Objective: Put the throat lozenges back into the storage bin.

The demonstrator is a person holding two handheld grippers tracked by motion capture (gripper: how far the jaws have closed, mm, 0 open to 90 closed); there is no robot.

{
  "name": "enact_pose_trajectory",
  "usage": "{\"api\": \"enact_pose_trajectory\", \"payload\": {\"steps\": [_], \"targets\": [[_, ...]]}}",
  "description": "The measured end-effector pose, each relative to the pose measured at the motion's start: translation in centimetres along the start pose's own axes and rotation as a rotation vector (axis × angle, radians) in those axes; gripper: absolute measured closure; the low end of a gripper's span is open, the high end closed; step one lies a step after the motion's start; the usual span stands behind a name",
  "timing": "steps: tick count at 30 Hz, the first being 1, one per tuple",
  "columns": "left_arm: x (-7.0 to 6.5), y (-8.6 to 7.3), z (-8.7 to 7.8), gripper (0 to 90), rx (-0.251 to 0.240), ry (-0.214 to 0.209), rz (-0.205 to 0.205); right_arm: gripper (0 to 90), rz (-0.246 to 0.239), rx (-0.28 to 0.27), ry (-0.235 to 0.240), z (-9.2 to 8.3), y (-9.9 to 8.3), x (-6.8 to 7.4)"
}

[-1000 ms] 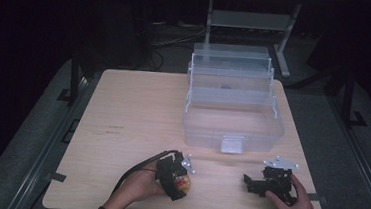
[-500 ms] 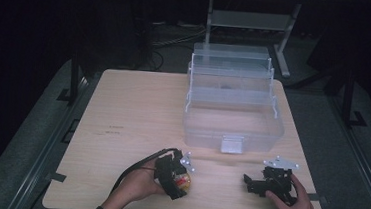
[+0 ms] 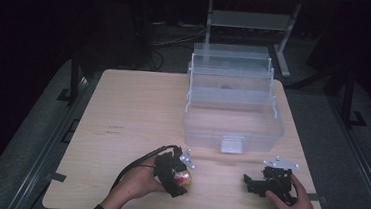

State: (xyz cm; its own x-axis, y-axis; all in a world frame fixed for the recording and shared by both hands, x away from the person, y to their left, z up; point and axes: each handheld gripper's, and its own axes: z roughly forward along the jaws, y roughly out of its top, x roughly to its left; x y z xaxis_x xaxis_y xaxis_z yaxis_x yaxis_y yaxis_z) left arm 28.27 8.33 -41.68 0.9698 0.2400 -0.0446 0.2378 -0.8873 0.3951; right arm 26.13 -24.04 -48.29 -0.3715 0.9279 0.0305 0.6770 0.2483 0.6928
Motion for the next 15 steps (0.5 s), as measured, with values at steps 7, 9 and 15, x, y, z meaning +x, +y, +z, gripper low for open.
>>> {"api": "enact_pose_trajectory", "payload": {"steps": [7, 9, 15], "targets": [[0.2, 0.2, -0.7, 19.5, -0.012, 0.008, -0.002, 0.0, -0.001, -0.001, 0.0, 0.0, 0.0, 0.0], [0.3, 0.2, -0.9, 19.5, -0.018, 0.008, -0.006, 0.0, -0.001, -0.001, 0.0, 0.0, 0.0, 0.0], [0.4, 0.3, -1.4, 19.5, -0.024, 0.017, -0.007, 0.0, -0.002, -0.002, 0.0, 0.0, 0.0, 0.0]]}}
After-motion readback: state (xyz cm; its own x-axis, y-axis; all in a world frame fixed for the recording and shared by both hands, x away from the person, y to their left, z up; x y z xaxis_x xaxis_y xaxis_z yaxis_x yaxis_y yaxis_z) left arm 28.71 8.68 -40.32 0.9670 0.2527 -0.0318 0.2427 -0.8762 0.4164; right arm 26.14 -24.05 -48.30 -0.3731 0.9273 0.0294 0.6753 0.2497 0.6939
